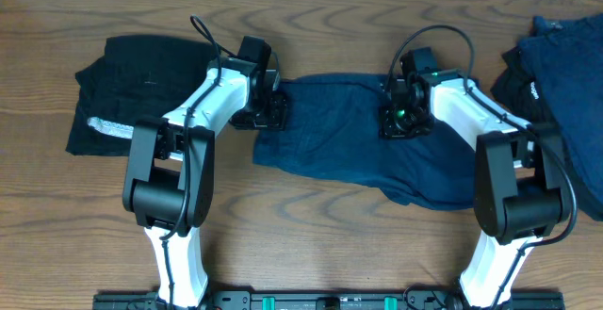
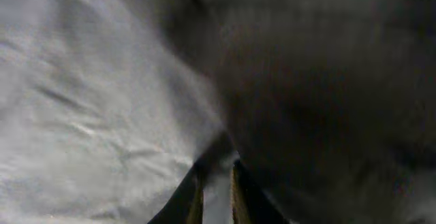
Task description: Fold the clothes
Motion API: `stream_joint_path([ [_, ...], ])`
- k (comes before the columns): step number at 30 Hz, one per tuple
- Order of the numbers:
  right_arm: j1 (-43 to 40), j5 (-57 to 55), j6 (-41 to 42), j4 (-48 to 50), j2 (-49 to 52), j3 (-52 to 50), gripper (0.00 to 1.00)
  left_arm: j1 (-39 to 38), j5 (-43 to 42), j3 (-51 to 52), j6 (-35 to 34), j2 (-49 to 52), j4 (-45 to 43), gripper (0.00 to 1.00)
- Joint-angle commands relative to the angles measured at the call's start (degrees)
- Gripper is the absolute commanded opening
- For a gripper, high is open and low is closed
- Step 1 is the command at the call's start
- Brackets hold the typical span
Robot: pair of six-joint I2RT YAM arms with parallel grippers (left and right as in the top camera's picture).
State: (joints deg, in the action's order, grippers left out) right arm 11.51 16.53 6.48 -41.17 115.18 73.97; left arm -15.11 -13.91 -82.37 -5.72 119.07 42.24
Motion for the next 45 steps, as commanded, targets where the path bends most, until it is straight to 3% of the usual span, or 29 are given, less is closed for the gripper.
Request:
stream_joint_path([
  [1, 0.5, 0.02, -3.58, 2.03, 3.52, 0.13, 0.12, 0.09, -0.66, -0.26, 0.74, 0.74, 0.96, 0.67],
  [8, 0.52, 0.0, -5.97, 7.8, 3.74, 0.2, 0.12, 0.09, -0.66, -0.26, 0.72, 0.74, 2.56, 0.68],
  [14, 0.5, -0.02, -8.76, 10.12, 3.74, 0.2, 0.16, 0.09, -0.63, -0.26, -0.52, 0.74, 4.17, 0.82],
  [18, 0.57, 0.0, -8.74, 10.71, 3.74, 0.2, 0.19, 0.02, -0.66, -0.26, -0.57, 0.74, 3.96, 0.82],
  [19, 0.57, 0.0, -8.74, 10.67, 3.74, 0.2, 0.2, -0.04, -0.68, -0.26, -0.57, 0.74, 3.96, 0.8],
  [24, 0.57, 0.0, -8.74, 9.73, 3.72, 0.59, 0.23, -1.66, -0.7, 0.44, -0.55, 0.74, 3.69, 0.42],
  [28, 0.55, 0.0, -8.74, 9.46, 3.72, 0.68, 0.24, -3.65, 0.04, 1.38, -0.5, 0.74, 2.8, 0.39],
  [35, 0.55, 0.0, -8.76, 9.46, 3.72, 0.68, 0.24, -3.3, 0.48, 1.36, -0.55, 0.74, 2.64, 0.1],
  [43, 0.57, 0.0, -8.74, 9.46, 3.72, 0.72, 0.24, -2.43, 1.42, 1.36, -0.7, 0.74, 3.32, 0.06],
  [45, 0.57, 0.0, -8.74, 9.46, 3.72, 0.72, 0.24, -2.43, 2.1, 1.36, -0.81, 0.74, 3.32, 0.14],
])
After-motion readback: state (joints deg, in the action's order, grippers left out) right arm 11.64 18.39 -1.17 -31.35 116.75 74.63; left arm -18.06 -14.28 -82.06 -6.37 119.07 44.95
